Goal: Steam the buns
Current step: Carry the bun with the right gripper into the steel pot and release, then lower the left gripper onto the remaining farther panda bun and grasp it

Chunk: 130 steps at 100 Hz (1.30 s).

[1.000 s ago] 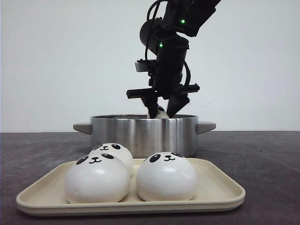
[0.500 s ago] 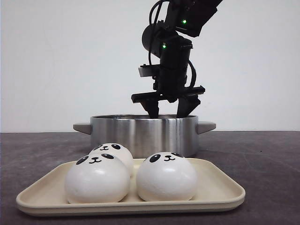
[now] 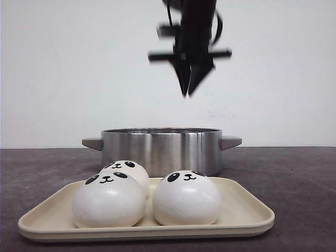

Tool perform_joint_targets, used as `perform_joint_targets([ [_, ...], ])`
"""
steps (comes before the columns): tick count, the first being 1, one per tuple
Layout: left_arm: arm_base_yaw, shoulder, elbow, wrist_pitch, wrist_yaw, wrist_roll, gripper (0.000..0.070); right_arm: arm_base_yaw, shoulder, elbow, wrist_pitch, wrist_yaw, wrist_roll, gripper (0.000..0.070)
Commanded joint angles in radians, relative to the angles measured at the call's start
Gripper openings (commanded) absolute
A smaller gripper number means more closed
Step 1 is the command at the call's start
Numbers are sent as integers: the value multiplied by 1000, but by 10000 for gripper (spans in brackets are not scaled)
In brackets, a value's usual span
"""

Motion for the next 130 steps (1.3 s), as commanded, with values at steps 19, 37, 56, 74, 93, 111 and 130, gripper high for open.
perform_joint_targets([
  [19, -3, 15, 8, -8, 28, 8, 414, 330, -359, 37, -25, 254, 5, 10],
  [37, -4, 92, 8, 6, 54, 24, 485, 637, -558, 37, -2, 544, -25, 10],
  [56, -51, 249, 8, 9, 61, 26, 488, 843, -690, 37, -72, 716, -37, 10],
  [74, -196, 446, 8, 60, 56, 25, 490, 916, -772, 37, -212, 813, 68, 10],
  [93, -385, 631, 8, 195, -80, -30, 489, 945, -833, 36, -337, 821, 224, 10],
  [111, -509, 801, 8, 314, -227, -55, 581, 967, -863, 36, -379, 843, 284, 10],
  [130, -534, 966, 10, 432, -269, -74, 650, 994, -868, 36, -434, 844, 352, 10],
])
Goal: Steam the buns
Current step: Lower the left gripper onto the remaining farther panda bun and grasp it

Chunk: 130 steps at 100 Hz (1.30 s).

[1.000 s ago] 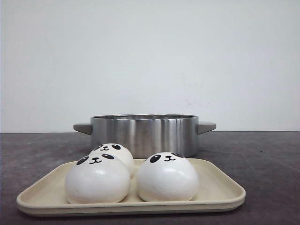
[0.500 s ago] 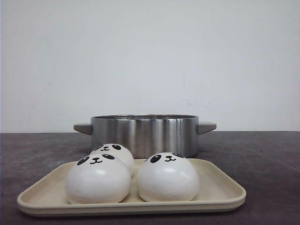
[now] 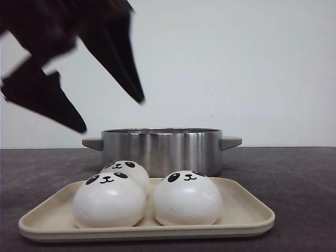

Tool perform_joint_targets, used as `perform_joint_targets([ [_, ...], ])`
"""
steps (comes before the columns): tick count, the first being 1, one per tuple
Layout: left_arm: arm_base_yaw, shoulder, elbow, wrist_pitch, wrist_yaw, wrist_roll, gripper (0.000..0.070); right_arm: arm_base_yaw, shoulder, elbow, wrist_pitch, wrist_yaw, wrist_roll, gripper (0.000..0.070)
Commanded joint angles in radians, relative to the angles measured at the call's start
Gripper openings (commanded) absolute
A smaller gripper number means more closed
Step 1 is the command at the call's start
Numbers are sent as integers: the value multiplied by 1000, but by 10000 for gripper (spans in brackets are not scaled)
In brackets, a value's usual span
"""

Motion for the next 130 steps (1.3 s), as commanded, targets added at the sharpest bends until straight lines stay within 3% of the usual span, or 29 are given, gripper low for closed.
perform_joint_targets([
  [1, -9, 56, 10, 38, -5, -14, 649, 8, 15, 18, -37, 5, 63, 10],
  [25, -6, 203, 11, 125, -33, -8, 649, 26, 16, 18, -67, 31, 108, 10],
  [48, -6, 264, 11, 153, -185, 43, 649, 31, 17, 18, -68, 49, 110, 10],
  [66, -4, 285, 11, 209, -187, 42, 639, 30, 17, 18, -69, 66, 113, 10],
  [85, -4, 307, 11, 184, -187, 40, 619, 30, 24, 18, -69, 80, 122, 10],
  [90, -4, 307, 11, 175, -187, 40, 544, 30, 26, 18, -69, 80, 131, 10],
  [100, -4, 307, 11, 167, -187, 38, 221, 30, 30, 18, -69, 87, 139, 10],
  [106, -4, 307, 11, 160, -187, 37, 88, 30, 31, 18, -69, 95, 139, 10],
  [116, -4, 307, 11, 151, -187, 38, 0, 30, 35, 18, -69, 98, 140, 10],
  [130, -4, 303, 12, 140, -187, 44, 0, 30, 37, 18, -69, 99, 140, 10],
])
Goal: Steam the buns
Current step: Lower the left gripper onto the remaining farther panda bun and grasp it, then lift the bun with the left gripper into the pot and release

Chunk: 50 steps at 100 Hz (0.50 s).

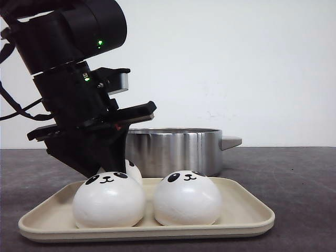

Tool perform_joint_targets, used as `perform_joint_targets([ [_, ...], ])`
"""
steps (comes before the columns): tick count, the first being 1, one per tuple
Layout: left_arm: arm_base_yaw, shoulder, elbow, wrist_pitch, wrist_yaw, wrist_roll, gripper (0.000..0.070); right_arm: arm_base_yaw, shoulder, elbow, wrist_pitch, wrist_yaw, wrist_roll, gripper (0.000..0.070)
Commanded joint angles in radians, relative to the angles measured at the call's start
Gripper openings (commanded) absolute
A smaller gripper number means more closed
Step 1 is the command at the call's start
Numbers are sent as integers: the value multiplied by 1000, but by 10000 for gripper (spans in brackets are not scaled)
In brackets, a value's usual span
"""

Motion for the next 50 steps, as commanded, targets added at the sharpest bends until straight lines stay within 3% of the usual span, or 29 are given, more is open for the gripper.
perform_joint_targets([
  [1, -6, 10, 12, -18, -4, 10, 0, 3, 14, 18, -59, 5, 15, 10],
  [28, -45, -183, 71, -55, 47, -22, 0, 3, 14, 18, -58, 5, 23, 10],
  [50, -57, -341, 163, 27, 46, -30, 1, 3, 16, 18, -58, 8, 34, 10],
])
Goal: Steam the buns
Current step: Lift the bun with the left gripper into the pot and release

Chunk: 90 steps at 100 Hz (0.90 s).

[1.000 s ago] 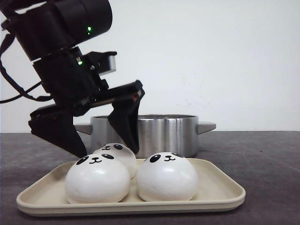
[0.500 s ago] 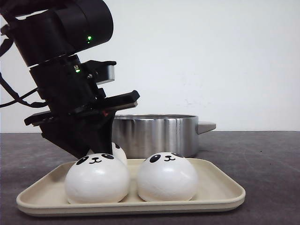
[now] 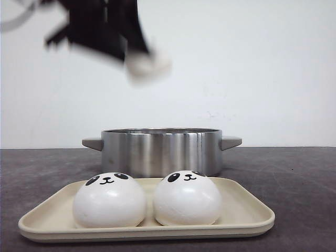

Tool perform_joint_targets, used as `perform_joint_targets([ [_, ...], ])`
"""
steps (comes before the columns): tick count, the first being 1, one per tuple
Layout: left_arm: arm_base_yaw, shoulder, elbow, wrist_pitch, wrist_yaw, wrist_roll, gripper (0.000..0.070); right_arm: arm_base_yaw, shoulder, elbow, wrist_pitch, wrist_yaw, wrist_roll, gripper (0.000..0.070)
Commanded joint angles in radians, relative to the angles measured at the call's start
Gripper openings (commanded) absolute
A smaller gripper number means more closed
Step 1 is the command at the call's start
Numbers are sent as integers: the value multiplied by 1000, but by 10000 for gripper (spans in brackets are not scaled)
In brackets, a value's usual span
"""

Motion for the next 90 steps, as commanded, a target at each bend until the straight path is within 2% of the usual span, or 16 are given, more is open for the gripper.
perform_joint_targets([
  [1, 4, 19, 45, 7, -3, -6, 1, 3, 15, 18, -58, 7, 15, 10],
  [23, 101, 110, 213, -28, -1, 6, 1, 3, 28, 18, -58, 40, 15, 10],
  [59, 229, 466, 476, -124, 6, 3, 1, 3, 46, 18, -60, 40, 14, 10],
  [90, 254, 680, 507, -39, -5, 6, 1, 3, 46, 18, -59, 42, 20, 10],
])
